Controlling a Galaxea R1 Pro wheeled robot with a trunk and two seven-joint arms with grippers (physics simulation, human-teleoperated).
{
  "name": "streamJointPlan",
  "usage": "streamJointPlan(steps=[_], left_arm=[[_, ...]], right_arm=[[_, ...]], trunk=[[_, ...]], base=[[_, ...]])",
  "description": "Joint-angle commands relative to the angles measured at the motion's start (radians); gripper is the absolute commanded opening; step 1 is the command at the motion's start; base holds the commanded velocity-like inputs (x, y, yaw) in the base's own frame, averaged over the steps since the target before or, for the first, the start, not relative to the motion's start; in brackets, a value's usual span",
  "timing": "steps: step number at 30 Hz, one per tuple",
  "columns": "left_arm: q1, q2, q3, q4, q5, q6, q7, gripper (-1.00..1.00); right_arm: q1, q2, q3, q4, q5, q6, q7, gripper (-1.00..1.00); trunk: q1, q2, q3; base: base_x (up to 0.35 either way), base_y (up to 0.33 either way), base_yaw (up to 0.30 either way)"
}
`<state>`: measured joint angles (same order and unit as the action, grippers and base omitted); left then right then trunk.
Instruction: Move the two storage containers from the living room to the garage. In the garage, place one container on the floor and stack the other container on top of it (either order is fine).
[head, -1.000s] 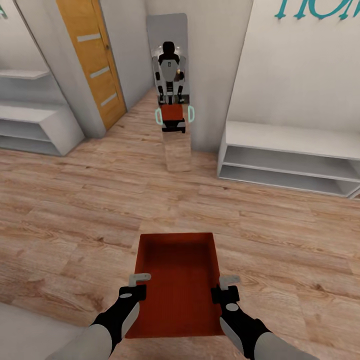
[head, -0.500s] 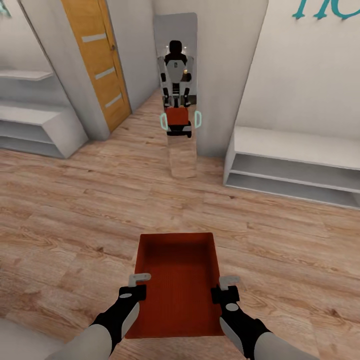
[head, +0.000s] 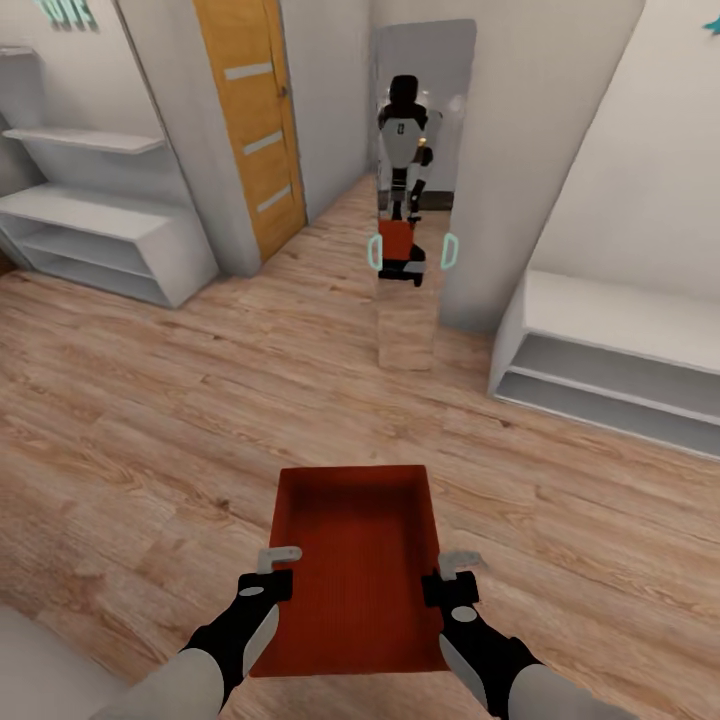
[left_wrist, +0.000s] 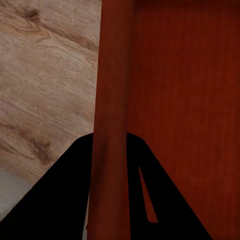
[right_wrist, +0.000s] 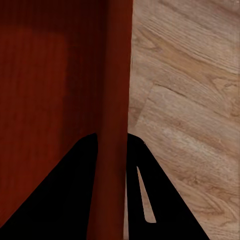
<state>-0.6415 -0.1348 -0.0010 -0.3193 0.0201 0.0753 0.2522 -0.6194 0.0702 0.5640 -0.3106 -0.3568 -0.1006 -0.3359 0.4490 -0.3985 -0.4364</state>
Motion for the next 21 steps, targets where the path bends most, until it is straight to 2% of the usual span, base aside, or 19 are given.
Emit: streamJointPlan(steps=[1, 8, 21], left_arm=[[0.000, 0.004, 0.003, -0.004, -0.017, 0.008, 0.010, -1.00], [0.000, 0.004, 0.003, -0.004, -0.017, 0.008, 0.010, -1.00], [0.000, 0.004, 0.003, -0.004, -0.017, 0.008, 0.010, -1.00]], right_arm=[[-0.002, -0.001, -0.021, 0.002, -0.018, -0.008, -0.017, -1.00], [-0.002, -0.001, -0.021, 0.002, -0.018, -0.008, -0.016, -1.00], [-0.002, -0.001, -0.021, 0.002, -0.018, -0.009, -0.016, -1.00]], trunk=[[0.001, -0.002, -0.002], [0.001, -0.002, -0.005], [0.001, -0.002, -0.006]], base=[[0.326, 0.000, 0.262], [0.326, 0.000, 0.230], [0.326, 0.000, 0.012]])
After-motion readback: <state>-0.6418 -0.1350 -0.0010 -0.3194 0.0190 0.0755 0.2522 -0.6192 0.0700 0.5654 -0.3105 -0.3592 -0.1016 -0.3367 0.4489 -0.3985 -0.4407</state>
